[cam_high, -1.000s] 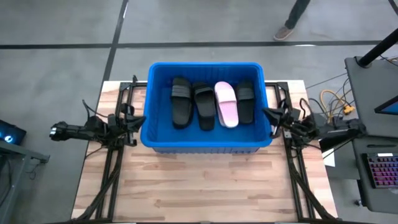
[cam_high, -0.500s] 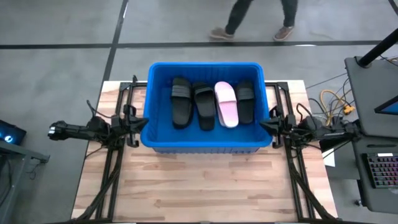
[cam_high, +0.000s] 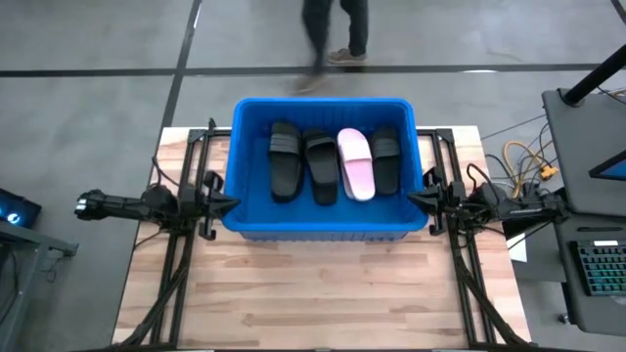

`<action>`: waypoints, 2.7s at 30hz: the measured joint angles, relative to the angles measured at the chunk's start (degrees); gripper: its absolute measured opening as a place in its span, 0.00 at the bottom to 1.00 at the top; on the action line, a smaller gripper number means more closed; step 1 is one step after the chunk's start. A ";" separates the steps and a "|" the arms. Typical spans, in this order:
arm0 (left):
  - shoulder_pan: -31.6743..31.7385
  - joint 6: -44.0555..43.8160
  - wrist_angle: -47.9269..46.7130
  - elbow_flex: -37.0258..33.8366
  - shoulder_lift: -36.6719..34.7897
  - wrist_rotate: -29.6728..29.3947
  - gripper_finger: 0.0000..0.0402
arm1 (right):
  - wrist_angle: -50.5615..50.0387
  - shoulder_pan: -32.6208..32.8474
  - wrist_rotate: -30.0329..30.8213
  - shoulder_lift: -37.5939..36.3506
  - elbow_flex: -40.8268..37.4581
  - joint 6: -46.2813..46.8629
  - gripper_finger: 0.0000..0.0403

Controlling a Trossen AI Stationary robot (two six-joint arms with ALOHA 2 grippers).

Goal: Pick and place slides into bin
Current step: Return to Home Position

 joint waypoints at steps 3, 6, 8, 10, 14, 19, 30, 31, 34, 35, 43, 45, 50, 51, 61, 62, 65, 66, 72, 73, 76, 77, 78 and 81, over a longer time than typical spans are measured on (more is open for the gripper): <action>0.00 -3.92 -0.77 0.00 0.15 0.25 0.00 | -0.07 0.02 0.07 0.00 0.00 -0.31 0.02; 0.00 -4.06 -0.82 0.00 0.08 0.25 0.00 | -0.11 0.02 0.17 0.00 0.00 -0.37 0.02; 0.00 -4.07 -0.91 0.00 -0.04 0.24 0.00 | -0.12 0.04 0.23 0.00 -0.02 -0.35 0.02; 0.00 -4.11 -0.95 0.00 -0.11 0.24 0.00 | -0.11 0.04 0.25 0.00 -0.02 -0.41 0.02; 0.00 -4.11 -0.93 0.00 -0.05 0.26 0.00 | -0.08 0.05 0.28 0.00 -0.05 -1.01 0.02; 0.00 -4.11 -0.93 0.00 -0.04 0.25 0.00 | -0.06 0.07 0.31 0.00 -0.07 -6.20 0.02; 0.00 -4.12 -0.93 0.00 -0.04 0.24 0.00 | 0.01 0.07 0.62 0.00 -0.11 -3.79 0.02; 0.00 -4.11 -0.93 0.00 -0.02 0.24 0.00 | 0.06 0.07 0.57 0.00 -0.11 -4.35 0.02; 0.00 -4.11 -0.93 0.00 -0.02 0.25 0.00 | 0.12 0.07 0.50 0.02 -0.13 -5.22 0.02; 0.00 -4.11 -0.93 0.00 -0.02 0.24 0.00 | 0.14 0.07 0.50 0.02 -0.13 -5.10 0.02; 0.00 -4.11 -0.93 0.00 0.00 0.27 0.00 | 0.16 0.07 0.50 0.04 -0.13 -4.21 0.02; 0.00 -4.11 -0.93 0.00 0.00 0.25 0.00 | 0.19 0.07 0.50 0.04 -0.13 -4.86 0.02; 0.00 -4.11 -0.93 0.00 0.00 0.26 0.00 | 0.20 0.06 0.52 0.04 -0.15 -3.85 0.02; 0.00 -4.11 -0.93 0.00 0.00 0.27 0.00 | 0.20 0.07 0.52 0.04 -0.15 -3.65 0.02; 0.00 -4.11 -0.95 0.00 0.00 0.25 0.00 | 0.20 0.04 0.52 0.04 -0.15 -3.56 0.02; 0.00 -4.11 -0.95 0.00 0.00 0.27 0.00 | 0.20 0.07 0.52 0.04 -0.15 -3.58 0.02; 0.00 -4.11 -0.95 0.00 0.00 0.26 0.00 | 0.20 0.04 0.52 0.04 -0.15 -3.51 0.02; 0.00 -4.11 -0.95 0.00 0.00 0.25 0.00 | 0.20 0.06 0.52 0.04 -0.15 -3.54 0.02; 0.00 -4.11 -0.95 0.00 0.00 0.27 0.00 | 0.20 0.07 0.52 0.04 -0.15 -3.50 0.02; 0.00 -4.12 -0.95 0.00 0.00 0.27 0.00 | 0.20 0.05 0.52 0.04 -0.15 -3.50 0.02; 0.00 -4.11 -0.95 0.00 0.00 0.26 0.00 | 0.20 0.04 0.52 0.04 -0.15 -3.51 0.02; 0.00 -4.11 -0.95 0.00 0.00 0.27 0.00 | 0.20 0.04 0.52 0.04 -0.15 -3.50 0.02; 0.00 -4.11 -0.95 0.00 -0.01 0.27 0.00 | 0.20 0.04 0.52 0.04 -0.15 -3.50 0.02; 0.00 -4.11 -0.95 0.00 0.00 0.26 0.00 | 0.20 0.04 0.52 0.04 -0.15 -3.50 0.02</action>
